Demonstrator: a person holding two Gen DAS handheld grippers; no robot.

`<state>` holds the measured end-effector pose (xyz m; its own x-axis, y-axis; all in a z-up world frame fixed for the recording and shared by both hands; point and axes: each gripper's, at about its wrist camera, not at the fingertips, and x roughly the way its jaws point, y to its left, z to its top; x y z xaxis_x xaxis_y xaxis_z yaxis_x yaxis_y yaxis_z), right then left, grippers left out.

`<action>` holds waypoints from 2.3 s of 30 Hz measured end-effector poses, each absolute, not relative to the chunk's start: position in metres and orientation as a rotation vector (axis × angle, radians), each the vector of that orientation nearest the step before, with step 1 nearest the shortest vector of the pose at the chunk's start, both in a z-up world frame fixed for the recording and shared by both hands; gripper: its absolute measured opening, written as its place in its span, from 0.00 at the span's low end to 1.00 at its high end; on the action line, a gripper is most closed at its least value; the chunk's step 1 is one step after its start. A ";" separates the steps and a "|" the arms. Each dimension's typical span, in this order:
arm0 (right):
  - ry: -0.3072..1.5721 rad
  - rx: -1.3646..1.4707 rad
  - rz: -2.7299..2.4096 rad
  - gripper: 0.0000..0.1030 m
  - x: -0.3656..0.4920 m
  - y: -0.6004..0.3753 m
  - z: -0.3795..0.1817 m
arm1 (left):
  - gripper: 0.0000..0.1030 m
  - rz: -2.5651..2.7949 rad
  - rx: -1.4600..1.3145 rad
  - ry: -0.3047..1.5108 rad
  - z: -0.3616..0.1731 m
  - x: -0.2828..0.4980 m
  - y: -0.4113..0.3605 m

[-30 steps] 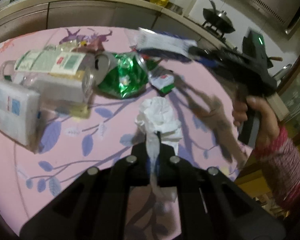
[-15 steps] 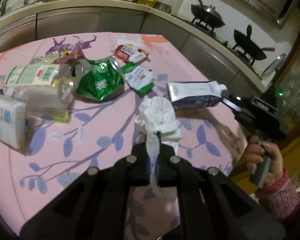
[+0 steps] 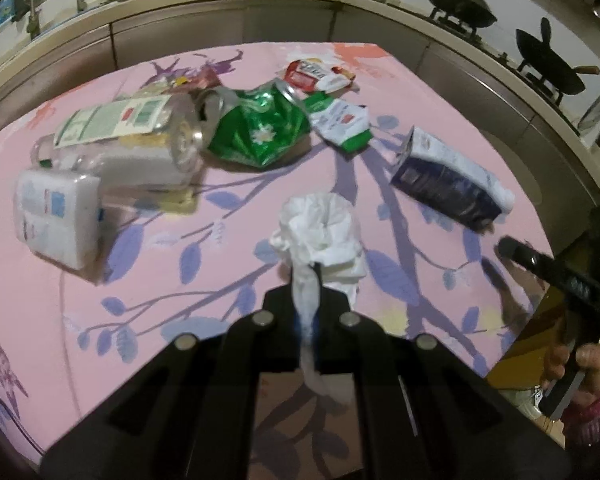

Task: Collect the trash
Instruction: 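Grasp the blue-and-white milk carton with the right tool while the left tool holds the tissue, then carry the tissue and carton over the white bin and open both tools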

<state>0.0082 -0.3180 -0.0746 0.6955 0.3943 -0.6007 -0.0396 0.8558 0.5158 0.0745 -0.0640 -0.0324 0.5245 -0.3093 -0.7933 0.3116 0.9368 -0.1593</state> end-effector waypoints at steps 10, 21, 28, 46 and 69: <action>0.684 0.137 0.221 0.61 0.011 -0.299 -0.040 | 0.03 -0.355 0.009 0.946 -0.033 0.074 -0.060; 0.826 -0.024 0.360 0.75 0.077 -0.281 -0.045 | 0.03 -0.367 0.023 0.929 -0.029 0.073 -0.064; 0.824 -0.084 0.368 0.75 0.088 -0.271 -0.065 | 0.03 -0.388 -0.008 0.949 -0.032 0.077 -0.063; 0.866 -0.192 0.368 0.95 0.095 -0.250 -0.078 | 0.65 -0.433 -0.170 1.015 -0.048 0.093 -0.051; 0.788 0.093 0.366 0.50 0.068 -0.272 -0.062 | 0.10 -0.581 -0.176 0.964 -0.029 0.107 -0.088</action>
